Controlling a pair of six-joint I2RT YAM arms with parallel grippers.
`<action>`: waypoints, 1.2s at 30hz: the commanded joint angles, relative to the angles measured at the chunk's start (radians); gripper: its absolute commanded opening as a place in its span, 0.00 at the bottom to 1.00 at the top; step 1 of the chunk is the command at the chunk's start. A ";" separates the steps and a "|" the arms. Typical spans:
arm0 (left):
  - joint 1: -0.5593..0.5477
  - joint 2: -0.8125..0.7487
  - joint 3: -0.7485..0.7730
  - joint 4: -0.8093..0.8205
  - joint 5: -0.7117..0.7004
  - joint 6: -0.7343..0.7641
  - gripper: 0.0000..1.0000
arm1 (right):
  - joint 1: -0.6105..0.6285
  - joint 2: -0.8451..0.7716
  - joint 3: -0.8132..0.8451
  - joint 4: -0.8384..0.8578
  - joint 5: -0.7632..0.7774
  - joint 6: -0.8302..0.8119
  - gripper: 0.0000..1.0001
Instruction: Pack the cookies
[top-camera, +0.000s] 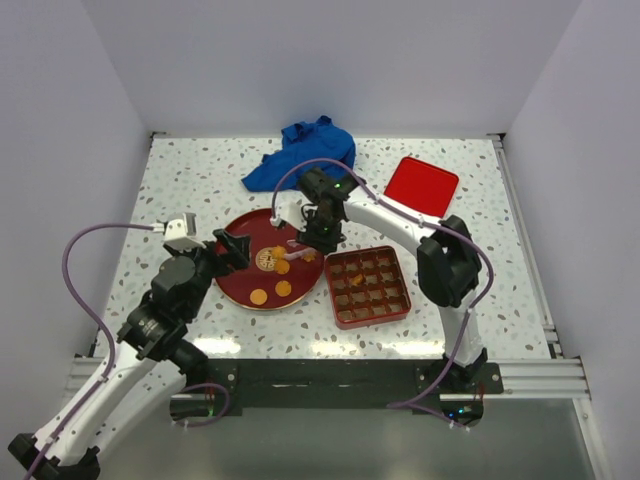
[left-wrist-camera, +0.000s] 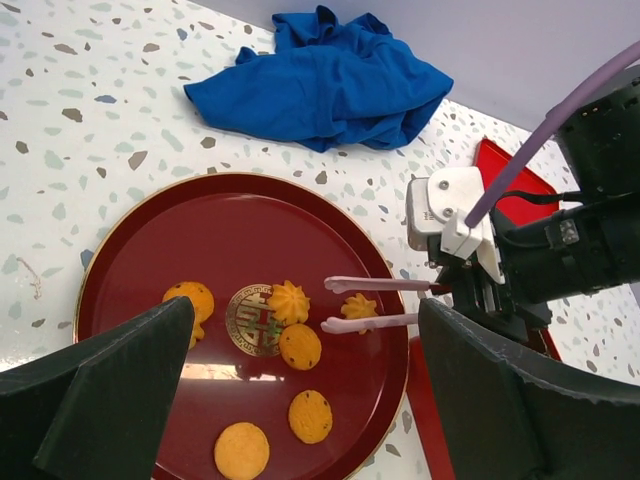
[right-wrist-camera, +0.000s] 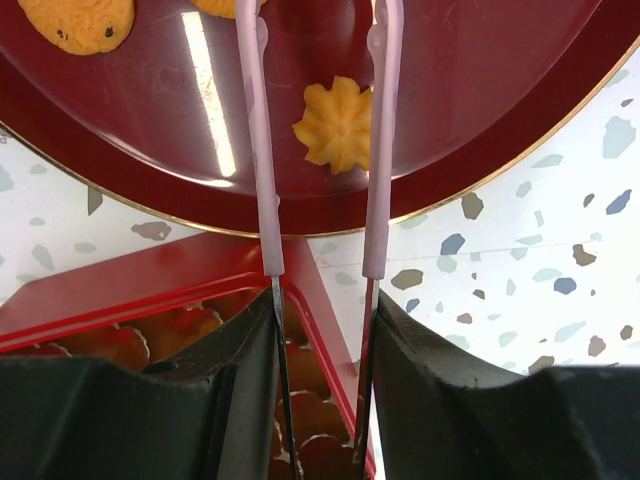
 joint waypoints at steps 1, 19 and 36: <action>0.006 -0.012 0.006 -0.017 -0.031 -0.026 1.00 | 0.032 -0.061 -0.019 0.010 -0.011 -0.051 0.40; 0.006 0.008 -0.009 0.017 -0.020 -0.015 1.00 | 0.089 -0.038 -0.083 0.068 0.058 -0.002 0.41; 0.006 -0.001 -0.009 0.014 -0.023 -0.016 1.00 | 0.143 -0.017 -0.085 0.099 0.073 0.020 0.42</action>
